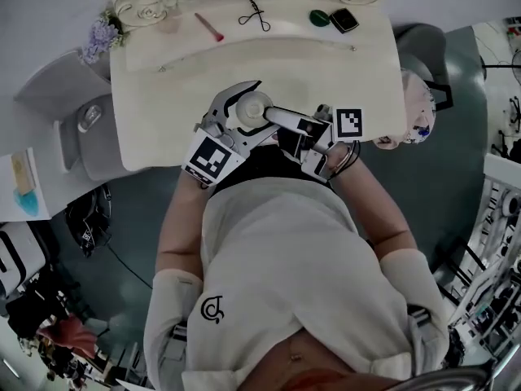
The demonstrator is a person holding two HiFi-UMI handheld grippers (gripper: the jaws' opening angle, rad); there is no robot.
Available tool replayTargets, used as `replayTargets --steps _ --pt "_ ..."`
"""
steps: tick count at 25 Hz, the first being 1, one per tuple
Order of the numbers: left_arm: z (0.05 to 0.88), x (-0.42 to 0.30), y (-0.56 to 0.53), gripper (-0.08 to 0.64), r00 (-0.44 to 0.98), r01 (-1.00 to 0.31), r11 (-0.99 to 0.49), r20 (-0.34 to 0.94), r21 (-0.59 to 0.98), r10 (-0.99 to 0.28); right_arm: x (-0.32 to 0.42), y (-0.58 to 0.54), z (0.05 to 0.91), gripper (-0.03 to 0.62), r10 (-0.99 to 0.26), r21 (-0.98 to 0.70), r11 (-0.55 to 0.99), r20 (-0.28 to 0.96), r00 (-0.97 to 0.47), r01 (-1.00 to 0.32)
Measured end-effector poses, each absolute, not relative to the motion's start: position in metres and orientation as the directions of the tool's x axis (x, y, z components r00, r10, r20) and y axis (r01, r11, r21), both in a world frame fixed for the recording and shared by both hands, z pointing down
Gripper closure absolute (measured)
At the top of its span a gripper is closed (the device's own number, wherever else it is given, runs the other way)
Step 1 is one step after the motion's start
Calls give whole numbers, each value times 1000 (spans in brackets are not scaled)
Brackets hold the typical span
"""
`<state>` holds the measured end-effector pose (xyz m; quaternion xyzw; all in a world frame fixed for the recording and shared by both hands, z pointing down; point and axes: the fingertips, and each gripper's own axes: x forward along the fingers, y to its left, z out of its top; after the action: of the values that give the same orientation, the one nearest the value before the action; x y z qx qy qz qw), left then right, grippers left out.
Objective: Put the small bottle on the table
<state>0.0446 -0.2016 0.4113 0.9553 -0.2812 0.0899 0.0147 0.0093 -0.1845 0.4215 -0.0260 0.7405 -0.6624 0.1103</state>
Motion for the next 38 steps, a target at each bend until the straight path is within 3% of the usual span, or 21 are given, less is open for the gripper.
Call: replayTargets --steps 11,20,26,38 --pt "476 68 -242 210 787 -592 -806 231 18 -572 37 -224 484 239 -67 -995 90 -58 -996 52" --pt "540 74 -261 210 755 -614 -788 324 45 -570 51 -247 538 261 -56 -992 103 68 -996 -73" --pt "565 76 -269 210 729 -620 -784 389 28 -563 57 -253 553 340 -87 -995 45 80 -993 -84" --pt "590 81 -277 210 723 -629 -772 432 89 -539 63 -264 573 345 -137 -990 5 137 -981 -139"
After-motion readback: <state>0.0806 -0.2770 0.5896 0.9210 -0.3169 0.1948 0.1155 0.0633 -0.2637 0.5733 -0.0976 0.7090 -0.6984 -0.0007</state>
